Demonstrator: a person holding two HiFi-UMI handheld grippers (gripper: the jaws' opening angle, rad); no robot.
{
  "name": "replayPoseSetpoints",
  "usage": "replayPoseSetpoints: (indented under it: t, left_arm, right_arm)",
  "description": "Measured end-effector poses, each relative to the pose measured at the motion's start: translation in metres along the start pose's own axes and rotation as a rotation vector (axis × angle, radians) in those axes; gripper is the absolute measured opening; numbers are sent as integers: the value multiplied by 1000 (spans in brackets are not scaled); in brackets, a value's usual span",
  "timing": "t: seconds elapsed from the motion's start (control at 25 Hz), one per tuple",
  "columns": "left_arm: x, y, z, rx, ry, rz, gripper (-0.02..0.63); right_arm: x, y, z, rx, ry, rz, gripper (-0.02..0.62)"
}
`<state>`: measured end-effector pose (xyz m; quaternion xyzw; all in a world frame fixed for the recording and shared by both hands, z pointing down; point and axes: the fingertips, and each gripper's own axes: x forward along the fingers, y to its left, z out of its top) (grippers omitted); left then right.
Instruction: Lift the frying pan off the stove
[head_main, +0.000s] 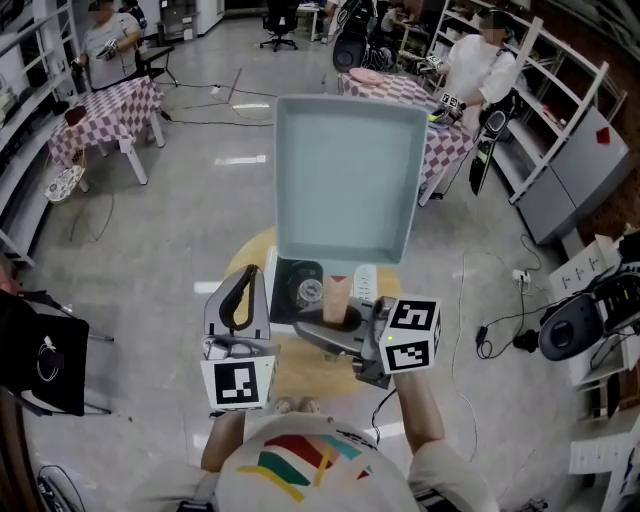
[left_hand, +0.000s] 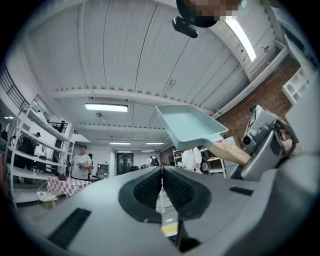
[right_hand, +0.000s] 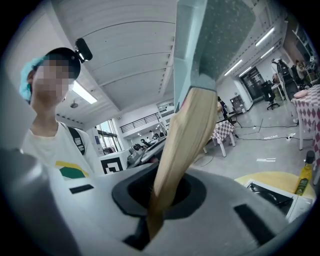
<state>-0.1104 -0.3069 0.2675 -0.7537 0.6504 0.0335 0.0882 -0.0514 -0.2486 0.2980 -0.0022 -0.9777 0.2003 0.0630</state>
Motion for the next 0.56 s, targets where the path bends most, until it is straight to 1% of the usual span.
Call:
replayPoseSetpoints:
  t: [0.16,0.4,0.56]
  left_arm:
    - [-7,-1,0,1,1,-1,8]
    - [-10,6,0,4,-9,25,8]
    - [-14,11,-4,8,-8,30,8]
  right_arm:
    - [3,7,-4,-4,7,8,5]
    - [7,14,-10,-10,9,35,5]
    - [13,15,-14,-30,4,29,5]
